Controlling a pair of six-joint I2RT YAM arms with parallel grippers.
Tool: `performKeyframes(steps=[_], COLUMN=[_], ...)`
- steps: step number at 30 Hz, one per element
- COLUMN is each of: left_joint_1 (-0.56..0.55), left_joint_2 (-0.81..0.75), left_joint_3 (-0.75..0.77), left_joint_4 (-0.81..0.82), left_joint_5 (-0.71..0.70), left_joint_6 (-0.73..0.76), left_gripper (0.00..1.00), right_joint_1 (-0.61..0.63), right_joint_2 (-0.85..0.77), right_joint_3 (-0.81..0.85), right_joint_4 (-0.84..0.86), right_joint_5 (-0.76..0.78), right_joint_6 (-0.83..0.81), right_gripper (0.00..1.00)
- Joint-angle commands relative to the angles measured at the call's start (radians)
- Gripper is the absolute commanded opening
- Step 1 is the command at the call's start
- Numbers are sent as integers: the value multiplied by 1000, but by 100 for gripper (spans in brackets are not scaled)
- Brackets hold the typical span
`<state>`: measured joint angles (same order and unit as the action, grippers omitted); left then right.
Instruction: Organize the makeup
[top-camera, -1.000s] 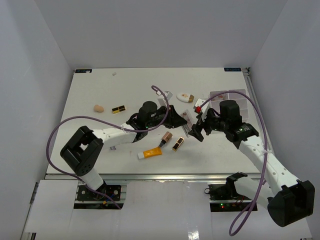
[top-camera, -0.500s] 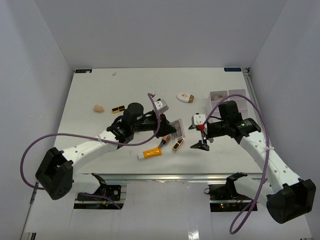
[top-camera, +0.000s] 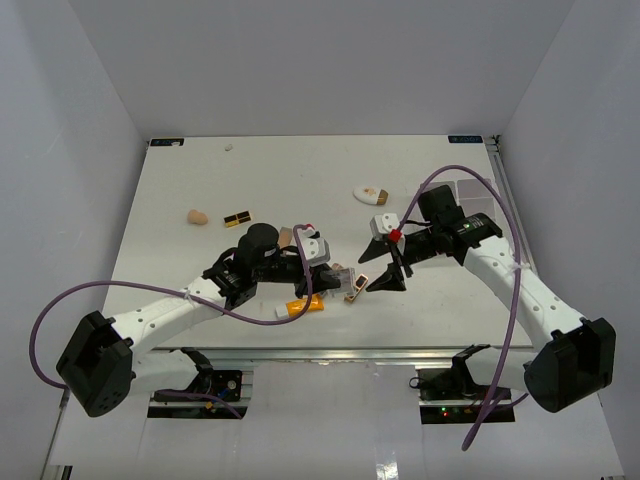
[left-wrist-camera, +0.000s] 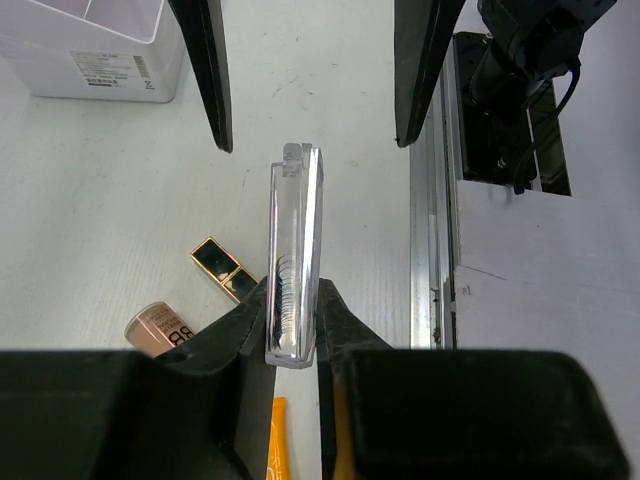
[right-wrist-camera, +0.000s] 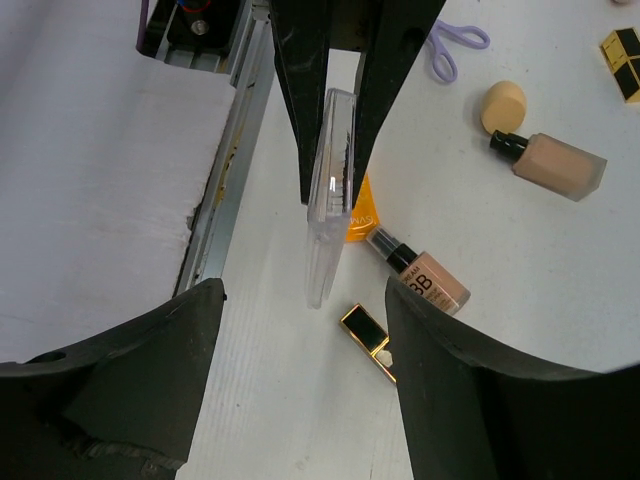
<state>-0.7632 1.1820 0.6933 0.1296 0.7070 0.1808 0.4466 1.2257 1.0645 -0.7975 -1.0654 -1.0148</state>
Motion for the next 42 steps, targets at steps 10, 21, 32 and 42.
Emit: performKeyframes(steps=[10,21,32,42], left_joint_1=[-22,-22,-22,-22], left_joint_2=[-11,6,18,6], left_joint_3=[-3,-2,2,-2], left_joint_4=[28,35,36,36], left_joint_5=[41,36,14,-25], left_joint_6=[10,-4,-14,-41], left_gripper=[16,17,21,57], right_joint_1=[75,107,111,110], right_joint_2=[45,83,88,84], right_joint_3=[9,18,13,2], right_joint_4=[191,206,238,246], right_joint_5=[25,23,26,29], right_joint_6=[231,253,299,305], right_gripper=[69,55,33,16])
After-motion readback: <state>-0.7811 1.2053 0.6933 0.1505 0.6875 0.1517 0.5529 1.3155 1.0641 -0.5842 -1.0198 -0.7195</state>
